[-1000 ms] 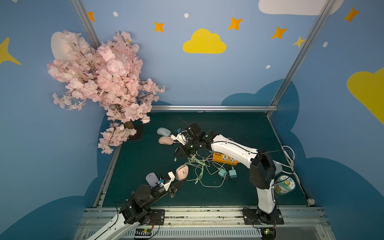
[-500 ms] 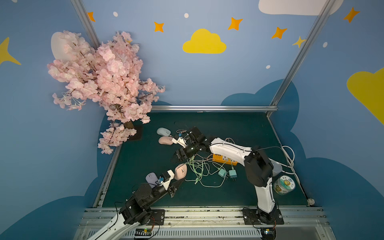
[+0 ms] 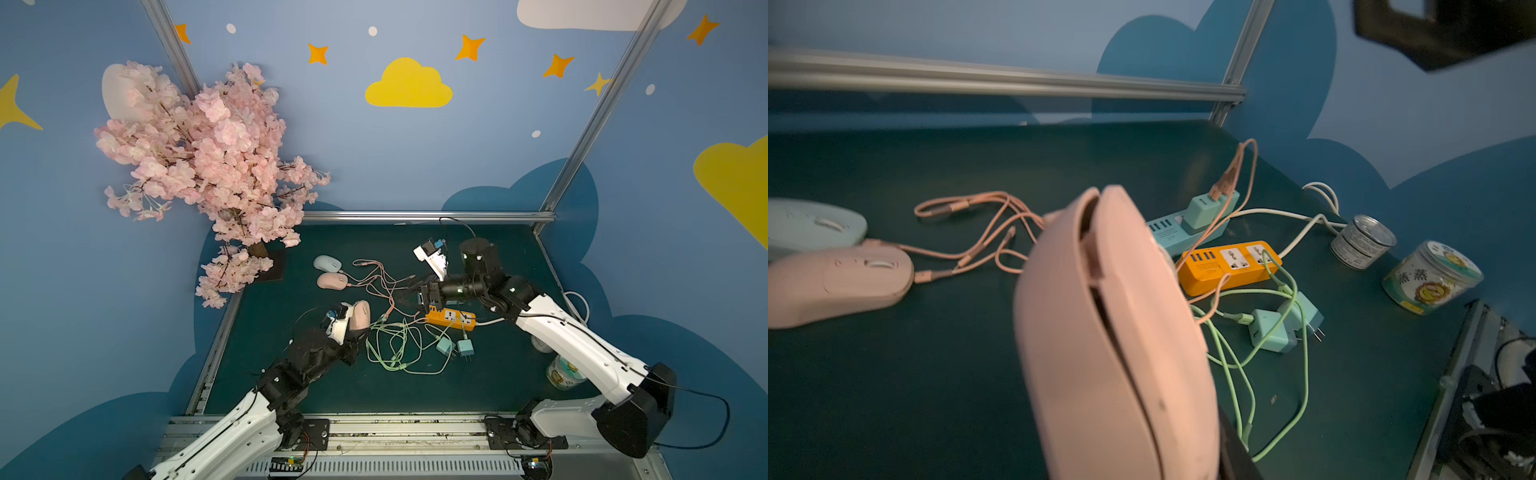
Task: Unplug the wireless mouse
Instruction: Place the mouse at the center of the board.
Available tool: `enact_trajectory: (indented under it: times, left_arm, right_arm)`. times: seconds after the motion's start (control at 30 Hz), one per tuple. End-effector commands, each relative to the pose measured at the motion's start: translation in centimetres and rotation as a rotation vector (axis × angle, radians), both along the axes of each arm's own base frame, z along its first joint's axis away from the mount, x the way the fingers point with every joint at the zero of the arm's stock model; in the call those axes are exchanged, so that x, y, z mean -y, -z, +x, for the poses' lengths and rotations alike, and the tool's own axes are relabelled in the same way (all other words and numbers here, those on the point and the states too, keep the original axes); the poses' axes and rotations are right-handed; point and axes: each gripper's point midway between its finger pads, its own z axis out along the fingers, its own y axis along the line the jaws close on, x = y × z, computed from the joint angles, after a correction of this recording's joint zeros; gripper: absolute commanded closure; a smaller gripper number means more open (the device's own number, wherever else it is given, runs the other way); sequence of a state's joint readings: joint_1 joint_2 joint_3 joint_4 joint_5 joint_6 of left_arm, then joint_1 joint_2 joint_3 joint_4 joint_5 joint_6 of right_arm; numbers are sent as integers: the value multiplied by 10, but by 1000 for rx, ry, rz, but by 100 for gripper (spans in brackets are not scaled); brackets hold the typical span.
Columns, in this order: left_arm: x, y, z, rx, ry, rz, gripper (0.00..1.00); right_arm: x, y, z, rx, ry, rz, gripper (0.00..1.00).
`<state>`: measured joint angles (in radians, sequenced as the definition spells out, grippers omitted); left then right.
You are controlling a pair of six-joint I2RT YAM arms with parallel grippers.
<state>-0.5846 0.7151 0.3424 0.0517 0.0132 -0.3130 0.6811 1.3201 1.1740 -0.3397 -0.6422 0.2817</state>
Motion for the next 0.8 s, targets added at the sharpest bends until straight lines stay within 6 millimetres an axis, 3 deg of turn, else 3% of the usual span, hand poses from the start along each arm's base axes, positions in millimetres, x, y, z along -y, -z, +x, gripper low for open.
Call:
enact_trajectory:
  times: [0.0,0.13,0.27,0.4,0.5,0.77]
  left_arm:
    - [-7,-7,27,-90,-59,-191,84]
    - [-41,15,58,-314,-188,-414,86]
    - [-45,36,70,-501,-193,-575,82]
    - [-40,57,74,-622,-184,-585,77]
    - [-43,74,75,-672,-214,-586,66]
    - [-52,102,74,-739,-293,-574,63]
  right_arm:
    - [18,28,10,-37,88,-63,7]
    - [27,48,10,-139,79,-18,7]
    - [38,59,17,-217,95,17,7]
    - [44,63,20,-216,116,18,7]
    - [43,61,18,-210,94,33,7]
    - [45,64,21,-212,108,31,7]
